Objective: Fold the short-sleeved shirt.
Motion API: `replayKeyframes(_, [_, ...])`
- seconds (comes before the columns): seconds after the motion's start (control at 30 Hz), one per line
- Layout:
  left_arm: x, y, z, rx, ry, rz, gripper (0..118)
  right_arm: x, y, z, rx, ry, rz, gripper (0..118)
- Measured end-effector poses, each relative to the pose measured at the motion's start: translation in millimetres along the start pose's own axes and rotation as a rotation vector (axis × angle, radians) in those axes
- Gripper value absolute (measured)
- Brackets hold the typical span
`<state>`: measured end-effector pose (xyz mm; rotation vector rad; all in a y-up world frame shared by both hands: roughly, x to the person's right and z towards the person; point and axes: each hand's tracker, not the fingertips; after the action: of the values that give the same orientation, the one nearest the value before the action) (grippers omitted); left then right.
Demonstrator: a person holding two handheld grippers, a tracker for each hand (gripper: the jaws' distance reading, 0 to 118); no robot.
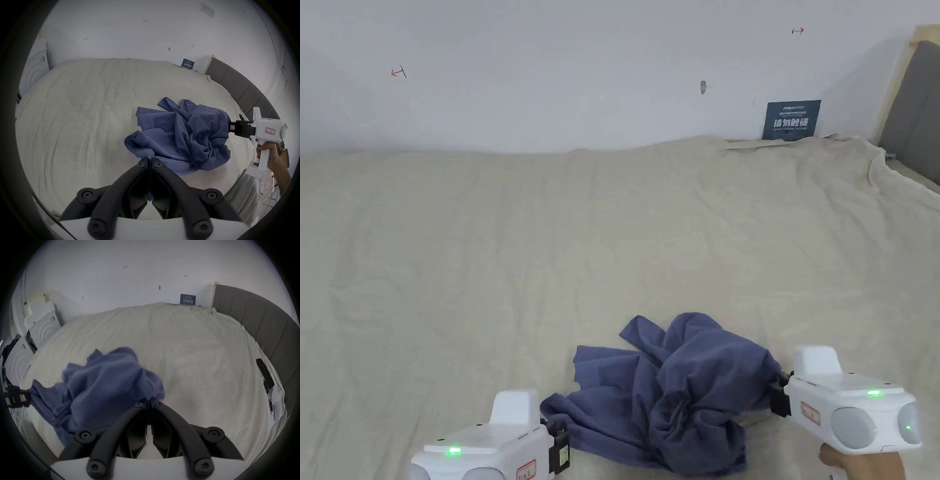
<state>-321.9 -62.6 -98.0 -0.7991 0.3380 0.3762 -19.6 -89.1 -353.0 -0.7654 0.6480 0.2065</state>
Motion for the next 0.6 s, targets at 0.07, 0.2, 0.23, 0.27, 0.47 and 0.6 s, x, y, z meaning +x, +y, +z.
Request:
replayKeyframes(0.07, [-1.6, 1.9, 2.7, 0.016, -0.015, 0.016, 1, 3.9, 11.2, 14.0, 0.045, 0.010, -0.002, 2])
replayKeyframes(0.2, [-6.0, 16.0, 9.4, 0.061, -0.029, 0.040, 1, 6.6, 39.4, 46.9, 0.132, 0.013, 0.020, 2])
replayKeyframes(0.23, [-8.4, 22.0, 11.9, 0.078, -0.032, 0.053, 1, 7.2, 46.8, 54.9, 0.154, 0.015, 0.024, 2])
replayKeyframes(0.27, [-9.7, 28.8, 16.5, 0.092, -0.037, 0.064, 1, 8.0, 54.3, 63.3, 0.176, 0.012, 0.023, 2])
replayKeyframes(0.47, [-26.8, 78.3, 47.0, 0.226, -0.020, 0.096, 1, 15.4, 99.0, 109.7, 0.295, 0.002, 0.001, 2])
replayKeyframes(0.6, [-41.3, 119.4, 70.9, 0.312, 0.014, 0.098, 1, 21.3, 128.6, 129.6, 0.345, -0.025, 0.013, 2])
